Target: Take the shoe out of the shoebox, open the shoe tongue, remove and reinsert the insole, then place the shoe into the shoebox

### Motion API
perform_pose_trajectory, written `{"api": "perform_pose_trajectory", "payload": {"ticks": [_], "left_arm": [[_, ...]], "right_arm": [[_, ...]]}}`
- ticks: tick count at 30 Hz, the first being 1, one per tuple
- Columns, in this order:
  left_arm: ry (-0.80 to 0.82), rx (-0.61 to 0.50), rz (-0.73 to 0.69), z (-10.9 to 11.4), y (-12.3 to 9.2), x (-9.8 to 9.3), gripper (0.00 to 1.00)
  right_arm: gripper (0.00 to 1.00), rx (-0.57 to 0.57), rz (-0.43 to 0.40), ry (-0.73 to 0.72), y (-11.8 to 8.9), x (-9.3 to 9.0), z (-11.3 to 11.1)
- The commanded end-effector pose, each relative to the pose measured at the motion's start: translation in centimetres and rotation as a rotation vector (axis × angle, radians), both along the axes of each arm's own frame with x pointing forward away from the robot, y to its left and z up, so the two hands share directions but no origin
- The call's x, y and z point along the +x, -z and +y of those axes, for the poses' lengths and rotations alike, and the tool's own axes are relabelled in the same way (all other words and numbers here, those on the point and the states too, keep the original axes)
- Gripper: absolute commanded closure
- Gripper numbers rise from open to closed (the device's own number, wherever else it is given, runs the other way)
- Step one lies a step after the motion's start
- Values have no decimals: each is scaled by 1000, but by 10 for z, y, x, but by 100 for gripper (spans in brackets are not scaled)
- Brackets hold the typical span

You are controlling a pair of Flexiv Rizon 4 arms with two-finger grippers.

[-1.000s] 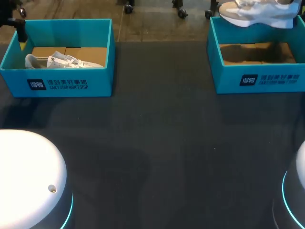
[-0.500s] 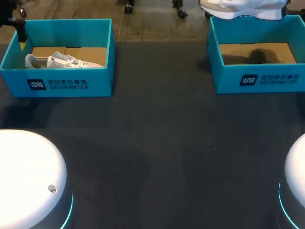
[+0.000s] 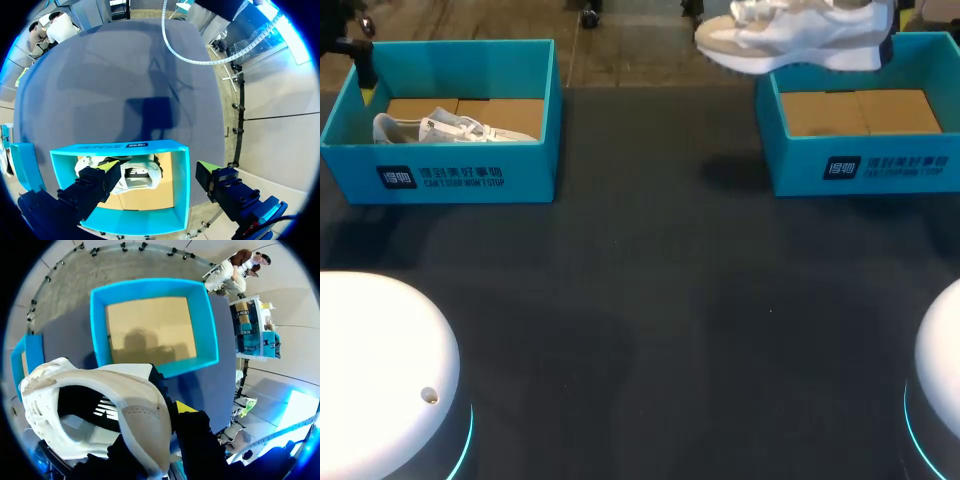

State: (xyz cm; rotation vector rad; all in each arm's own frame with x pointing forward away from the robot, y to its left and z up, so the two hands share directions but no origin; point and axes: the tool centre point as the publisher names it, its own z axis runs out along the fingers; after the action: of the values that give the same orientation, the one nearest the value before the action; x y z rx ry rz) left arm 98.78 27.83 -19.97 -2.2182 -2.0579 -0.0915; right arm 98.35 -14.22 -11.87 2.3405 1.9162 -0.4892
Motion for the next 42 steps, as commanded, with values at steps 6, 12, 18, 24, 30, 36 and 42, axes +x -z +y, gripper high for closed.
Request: {"api": "perform_pose_trajectory", "payload": {"ticks": [6,12,18,24,30,36,42], "left_arm": [[1,2,-1,0,0,0,0],[1,2,-1,0,0,0,0],[1,2,-1,0,0,0,0],[1,2,-1,0,0,0,0],[1,2,-1,0,0,0,0],[1,2,-1,0,0,0,0],[1,2,-1,0,0,0,0]], "right_arm": [[100,-58,-305,-121,8,-79,15],[100,-65,-297,-147,23,-107,31],[100,-87,-312,-150,46,-134,46],[100,-40,-319,-83,72,-151,64],[100,-40,-319,-83,72,-151,64],[100,-40,-319,-83,72,-151,64],[100,-71,-303,-94,90,-161,90]]}}
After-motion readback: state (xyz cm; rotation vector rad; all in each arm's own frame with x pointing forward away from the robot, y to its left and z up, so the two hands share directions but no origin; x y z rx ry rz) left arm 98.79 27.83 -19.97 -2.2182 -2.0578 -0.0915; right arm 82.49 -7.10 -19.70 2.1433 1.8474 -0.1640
